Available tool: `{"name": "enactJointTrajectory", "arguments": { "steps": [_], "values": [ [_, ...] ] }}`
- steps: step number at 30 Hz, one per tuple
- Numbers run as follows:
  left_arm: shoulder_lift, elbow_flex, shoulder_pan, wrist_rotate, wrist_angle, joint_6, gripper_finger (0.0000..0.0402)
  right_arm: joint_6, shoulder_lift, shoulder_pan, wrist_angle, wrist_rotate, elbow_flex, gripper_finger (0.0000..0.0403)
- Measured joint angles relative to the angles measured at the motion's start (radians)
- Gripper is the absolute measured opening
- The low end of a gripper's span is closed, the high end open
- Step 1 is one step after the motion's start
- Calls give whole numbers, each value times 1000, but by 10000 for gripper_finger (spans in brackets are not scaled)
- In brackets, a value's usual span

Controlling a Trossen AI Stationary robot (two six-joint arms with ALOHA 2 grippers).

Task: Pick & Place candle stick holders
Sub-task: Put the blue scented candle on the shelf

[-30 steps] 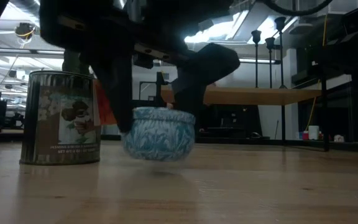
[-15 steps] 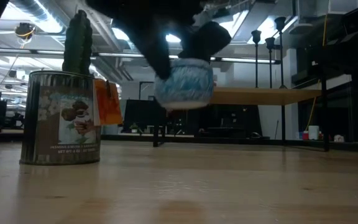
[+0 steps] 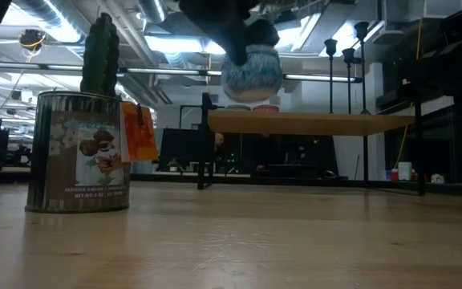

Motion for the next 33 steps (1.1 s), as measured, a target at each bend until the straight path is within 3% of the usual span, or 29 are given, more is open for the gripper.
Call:
{"name": "enactJointTrajectory", "arguments": {
  "steps": [10, 25, 33],
  "values": [
    [-101, 0, 39, -106, 8, -8, 287, 0, 0, 0, 0, 0, 0, 11],
    [-145, 0, 152, -106, 23, -4, 287, 0, 0, 0, 0, 0, 0, 11],
    [-145, 0, 268, -105, 33, 11, 287, 0, 0, 0, 0, 0, 0, 11]
  ]
}}
